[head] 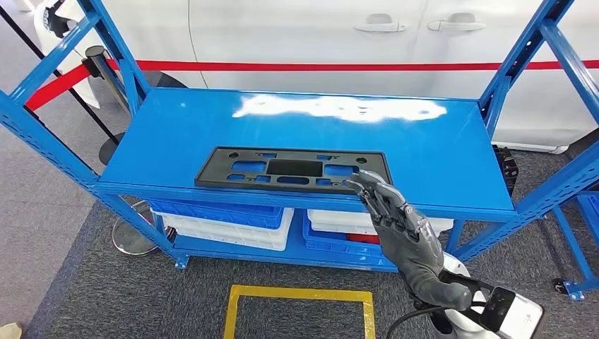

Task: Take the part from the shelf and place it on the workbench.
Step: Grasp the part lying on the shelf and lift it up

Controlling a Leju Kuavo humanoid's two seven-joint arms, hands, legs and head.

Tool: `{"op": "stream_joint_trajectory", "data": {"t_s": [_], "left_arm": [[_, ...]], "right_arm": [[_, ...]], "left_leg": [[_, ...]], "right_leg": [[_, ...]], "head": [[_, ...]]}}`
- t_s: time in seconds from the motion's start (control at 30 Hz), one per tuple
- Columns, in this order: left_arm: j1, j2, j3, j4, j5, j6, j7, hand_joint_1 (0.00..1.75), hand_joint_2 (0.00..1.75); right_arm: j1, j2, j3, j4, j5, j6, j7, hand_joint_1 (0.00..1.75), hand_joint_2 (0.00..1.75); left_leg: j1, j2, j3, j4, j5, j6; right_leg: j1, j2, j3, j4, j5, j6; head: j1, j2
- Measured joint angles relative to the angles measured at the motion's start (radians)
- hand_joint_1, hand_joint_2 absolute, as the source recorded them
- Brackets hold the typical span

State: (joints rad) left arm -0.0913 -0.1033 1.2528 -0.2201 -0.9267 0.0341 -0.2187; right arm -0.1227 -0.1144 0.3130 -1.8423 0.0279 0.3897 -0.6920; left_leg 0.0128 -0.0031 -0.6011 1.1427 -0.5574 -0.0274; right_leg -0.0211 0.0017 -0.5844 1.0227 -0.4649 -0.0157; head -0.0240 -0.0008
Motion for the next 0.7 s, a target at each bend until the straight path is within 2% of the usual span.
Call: {"op": "stream_joint_trajectory", "data": {"t_s": [0.07, 0.1, 0.13, 0.17, 0.2, 0.23, 0.27, 0.33, 0.4, 0.43, 0.47, 0.53, 0.57, 0.6, 0.63, 0.67, 0.7], "left_arm": [[0.001, 0.0, 0.0, 0.0, -0.002, -0.003, -0.001, 0.0, 0.0], [0.001, 0.0, 0.0, 0.0, -0.002, -0.004, -0.002, 0.0, 0.0], [0.002, 0.0, 0.0, 0.0, -0.002, -0.004, -0.002, 0.0, 0.0], [0.002, 0.0, 0.0, 0.0, -0.002, -0.005, -0.002, 0.0, 0.0], [0.002, 0.0, 0.0, 0.0, -0.003, -0.005, -0.003, 0.0, 0.0], [0.001, 0.001, 0.0, 0.0, -0.004, -0.005, -0.003, 0.0, 0.0], [0.0, 0.001, 0.0, 0.0, -0.004, -0.005, -0.002, 0.0, 0.0], [-0.002, 0.002, 0.0, 0.0, -0.005, -0.006, -0.002, 0.0, 0.0], [-0.002, 0.0, 0.0, 0.0, -0.004, -0.006, -0.002, 0.0, 0.0], [-0.001, -0.001, 0.0, 0.0, -0.004, -0.006, -0.002, 0.0, 0.0], [-0.002, -0.002, 0.0, 0.0, -0.004, -0.006, -0.002, 0.0, 0.0], [-0.002, -0.003, 0.0, 0.0, -0.002, -0.006, -0.003, 0.0, 0.0], [-0.002, -0.003, 0.0, 0.0, -0.001, -0.006, -0.003, 0.0, 0.0], [-0.001, -0.004, 0.0, 0.0, 0.001, -0.006, -0.004, 0.0, 0.0], [0.0, -0.005, 0.0, 0.0, 0.002, -0.006, -0.004, 0.0, 0.0], [0.002, -0.007, 0.0, 0.0, 0.003, -0.006, -0.005, 0.0, 0.0], [0.003, -0.009, 0.0, 0.0, 0.004, -0.006, -0.006, 0.0, 0.0]], "right_arm": [[-0.007, 0.0, 0.016, 0.027, 0.014, -0.016, 0.004, 0.0, 0.0], [-0.01, 0.0, 0.024, 0.04, 0.019, -0.022, 0.005, 0.0, 0.0], [-0.013, 0.0, 0.032, 0.052, 0.021, -0.026, 0.006, 0.0, 0.0], [-0.017, 0.0, 0.039, 0.062, 0.023, -0.029, 0.006, 0.0, 0.0], [-0.022, 0.0, 0.045, 0.07, 0.024, -0.031, 0.006, 0.0, 0.0], [-0.028, 0.0, 0.051, 0.077, 0.025, -0.033, 0.008, 0.0, 0.0], [-0.035, 0.0, 0.057, 0.085, 0.025, -0.035, 0.011, 0.0, 0.0], [-0.05, 0.0, 0.074, 0.099, 0.025, -0.04, 0.021, 0.0, 0.0], [-0.062, 0.0, 0.093, 0.111, 0.025, -0.045, 0.028, 0.0, 0.0], [-0.068, 0.0, 0.101, 0.118, 0.024, -0.046, 0.029, 0.0, 0.0], [-0.073, 0.0, 0.107, 0.124, 0.024, -0.046, 0.03, 0.0, 0.0], [-0.076, 0.0, 0.116, 0.138, 0.024, -0.046, 0.031, 0.0, 0.0], [-0.076, 0.0, 0.121, 0.145, 0.024, -0.045, 0.032, 0.0, 0.0], [-0.075, 0.0, 0.126, 0.152, 0.025, -0.045, 0.032, 0.0, 0.0], [-0.074, -0.001, 0.131, 0.158, 0.027, -0.044, 0.033, 0.0, 0.0], [-0.074, -0.001, 0.135, 0.163, 0.029, -0.044, 0.033, 0.0, 0.0], [-0.074, -0.001, 0.138, 0.167, 0.03, -0.044, 0.033, 0.0, 0.0]], "left_leg": [[0.001, 0.0, -0.071, 0.128, -0.042, -0.004], [0.001, 0.0, -0.092, 0.156, -0.04, -0.003], [0.0, 0.0, -0.094, 0.146, -0.016, -0.001], [-0.001, 0.0, -0.079, 0.099, 0.023, 0.003], [-0.002, 0.0, -0.051, 0.029, 0.065, 0.01], [-0.005, 0.0, -0.023, -0.037, 0.095, 0.017], [-0.008, 0.0, -0.003, -0.085, 0.111, 0.023], [-0.013, 0.0, 0.01, -0.117, 0.11, 0.03], [-0.009, 0.0, 0.014, -0.129, 0.113, 0.038], [-0.007, 0.0, 0.018, -0.136, 0.115, 0.044], [-0.004, 0.001, 0.023, -0.143, 0.118, 0.049], [-0.004, 0.002, 0.028, -0.147, 0.116, 0.057], [-0.004, 0.002, 0.029, -0.146, 0.115, 0.058], [-0.004, 0.002, 0.03, -0.146, 0.112, 0.058], [-0.004, 0.001, 0.034, -0.145, 0.109, 0.057], [-0.004, 0.0, 0.039, -0.145, 0.106, 0.056], [-0.004, -0.001, 0.044, -0.144, 0.101, 0.053]], "right_leg": [[0.003, -0.001, 0.004, 0.0, -0.004, -0.006], [0.005, 0.0, 0.007, 0.0, -0.006, -0.007], [0.006, 0.001, 0.011, 0.0, -0.009, -0.007], [0.008, 0.003, 0.017, 0.0, -0.013, -0.007], [0.009, 0.003, 0.023, 0.0, -0.017, -0.006], [0.011, 0.004, 0.027, 0.001, -0.02, -0.003], [0.012, 0.005, 0.028, 0.001, -0.023, 0.001], [0.013, 0.006, 0.026, 0.0, -0.024, 0.01], [0.013, 0.005, 0.027, 0.0, -0.026, 0.02], [0.014, 0.004, 0.021, 0.015, -0.037, 0.025], [0.014, 0.003, 0.006, 0.049, -0.057, 0.03], [0.01, 0.002, -0.058, 0.17, -0.112, 0.037], [0.009, 0.002, -0.093, 0.23, -0.131, 0.039], [0.007, 0.002, -0.118, 0.267, -0.134, 0.042], [0.005, 0.001, -0.125, 0.268, -0.117, 0.043], [0.004, 0.001, -0.111, 0.229, -0.082, 0.043], [0.002, 0.0, -0.082, 0.162, -0.039, 0.042]], "head": [[0.0, 0.0], [0.0, 0.0], [0.0, 0.0], [0.0, 0.0], [0.0, 0.0], [0.0, 0.0], [0.0, 0.0], [0.0, 0.0], [0.001, 0.0], [0.002, 0.0], [0.003, 0.0], [0.004, 0.0], [0.004, 0.0], [0.004, 0.0], [0.004, 0.0], [0.004, 0.0], [0.005, 0.0]]}}
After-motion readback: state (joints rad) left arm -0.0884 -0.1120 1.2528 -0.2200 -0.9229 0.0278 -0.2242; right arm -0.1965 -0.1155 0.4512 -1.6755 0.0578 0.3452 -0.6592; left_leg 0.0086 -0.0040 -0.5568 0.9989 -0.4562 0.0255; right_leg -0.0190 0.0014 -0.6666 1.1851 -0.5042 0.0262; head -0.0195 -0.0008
